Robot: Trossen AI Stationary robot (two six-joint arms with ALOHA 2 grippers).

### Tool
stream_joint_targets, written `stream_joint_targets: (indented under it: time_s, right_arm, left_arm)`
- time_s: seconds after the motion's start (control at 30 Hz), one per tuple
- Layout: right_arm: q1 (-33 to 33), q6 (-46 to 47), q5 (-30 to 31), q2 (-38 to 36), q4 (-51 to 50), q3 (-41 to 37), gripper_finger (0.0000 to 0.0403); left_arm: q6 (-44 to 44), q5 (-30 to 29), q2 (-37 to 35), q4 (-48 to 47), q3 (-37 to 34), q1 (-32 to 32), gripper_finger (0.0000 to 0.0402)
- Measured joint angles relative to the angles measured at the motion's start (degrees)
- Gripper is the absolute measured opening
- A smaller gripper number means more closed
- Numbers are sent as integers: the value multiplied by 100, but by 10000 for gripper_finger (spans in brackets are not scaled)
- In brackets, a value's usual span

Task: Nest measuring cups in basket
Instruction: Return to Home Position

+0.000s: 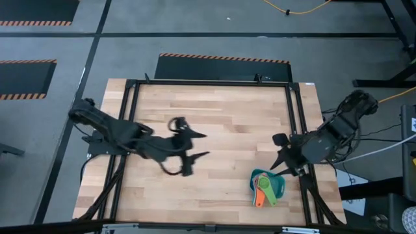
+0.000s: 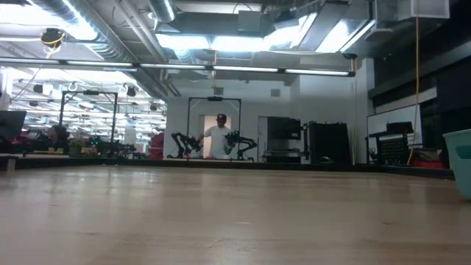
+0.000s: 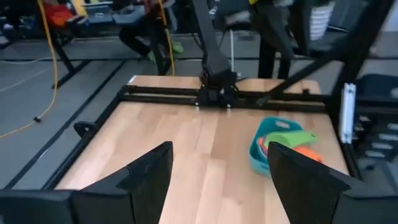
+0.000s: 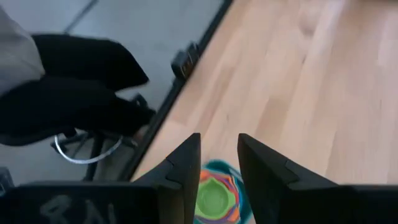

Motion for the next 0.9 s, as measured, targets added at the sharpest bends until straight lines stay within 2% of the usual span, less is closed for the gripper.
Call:
stream_joint_targets:
  time_s: [0.37, 0.57, 0.7, 0.9]
  right_arm:
    - [0, -462, 0, -135, 35, 766, 112]
    - [0, -562, -39, -425, 19, 926, 112]
    - [-4, -915, 11, -836, 45, 755, 112]
    - [-4, -1006, 658, -1656, 422, 44, 112]
  left_arm:
    - [290, -294, -1611, -1287, -7, -219, 256]
    - [480, -194, -2112, -1703, -166, 79, 256]
    - [618, -66, -2616, -1119, -1052, 381, 256]
    - [896, 695, -3683, 441, -3178, 813, 256]
